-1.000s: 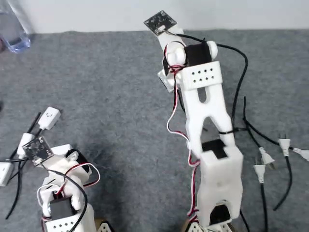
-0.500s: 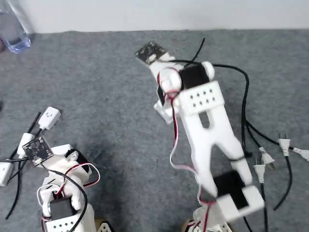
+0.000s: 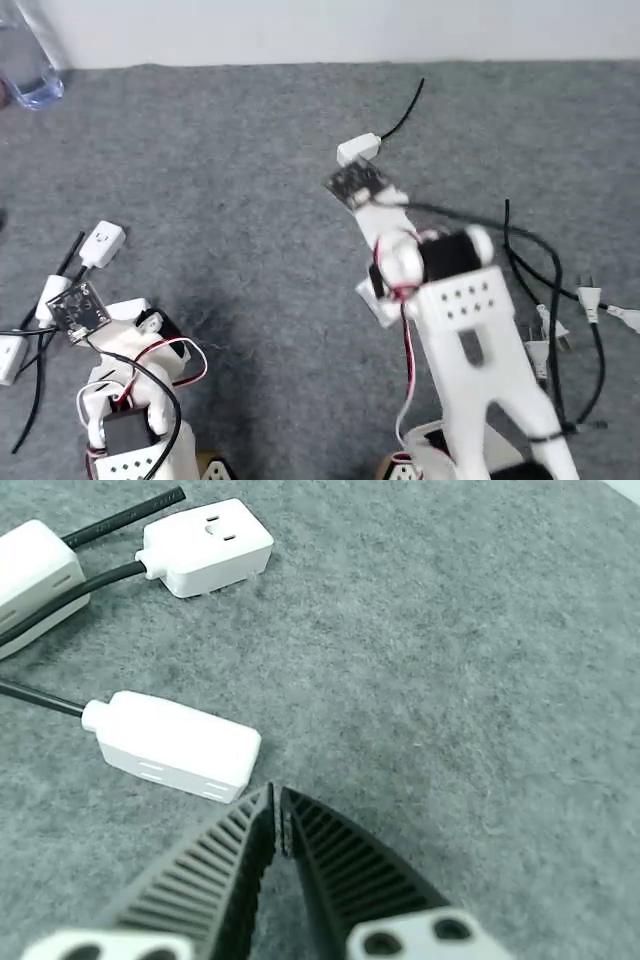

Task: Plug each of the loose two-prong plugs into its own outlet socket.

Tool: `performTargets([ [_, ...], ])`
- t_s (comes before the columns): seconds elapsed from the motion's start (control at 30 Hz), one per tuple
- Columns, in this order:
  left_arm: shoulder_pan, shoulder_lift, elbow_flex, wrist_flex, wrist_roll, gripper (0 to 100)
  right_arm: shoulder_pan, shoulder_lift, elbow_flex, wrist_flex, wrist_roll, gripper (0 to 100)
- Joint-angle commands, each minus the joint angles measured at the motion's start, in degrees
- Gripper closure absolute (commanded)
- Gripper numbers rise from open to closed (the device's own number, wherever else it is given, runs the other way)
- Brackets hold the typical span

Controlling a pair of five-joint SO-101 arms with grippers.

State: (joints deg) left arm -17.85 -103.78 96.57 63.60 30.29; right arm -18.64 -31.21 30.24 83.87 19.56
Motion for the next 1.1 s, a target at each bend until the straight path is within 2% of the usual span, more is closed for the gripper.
performTargets([
  [0.0, 0.35, -0.35, -0.13, -0.09, -0.35, 99, 0.92, -7.25, 14.68, -12.26, -0.09, 58.2],
  [0.17, 0.35, -0.35, -0.13, 0.00, -0.53, 99, 0.92, -14.02, 28.92, -24.13, -0.53, 58.2],
  [0.47, 0.35, -0.35, -0.13, 0.18, -0.53, 99, 1.10, -18.07, 45.01, -37.23, -0.09, 58.2],
  [0.63, -1.14, -0.44, -0.13, -4.48, -0.79, 99, 1.54, -18.07, 50.37, -45.05, -0.09, 58.2],
  [0.73, -6.86, -0.44, -0.40, -8.53, -1.49, 99, 3.65, -18.07, 50.37, -45.58, -0.44, 58.2],
  [0.77, -8.70, -0.44, -0.66, -9.49, -3.69, 99, 4.26, -18.07, 50.46, -46.37, -0.53, 58.2],
  [0.9, -19.34, -0.53, -6.37, -8.79, -24.09, 98, 4.79, -18.07, 51.43, -48.75, -0.53, 58.2],
  [0.97, -25.93, -0.53, -10.68, -8.88, -30.68, 98, 4.79, -18.07, 51.43, -48.84, -0.53, 58.2],
  [1.07, -34.64, -0.53, -16.92, -8.97, -30.77, 98, 4.79, -18.07, 51.52, -49.01, -0.53, 58.2],
])
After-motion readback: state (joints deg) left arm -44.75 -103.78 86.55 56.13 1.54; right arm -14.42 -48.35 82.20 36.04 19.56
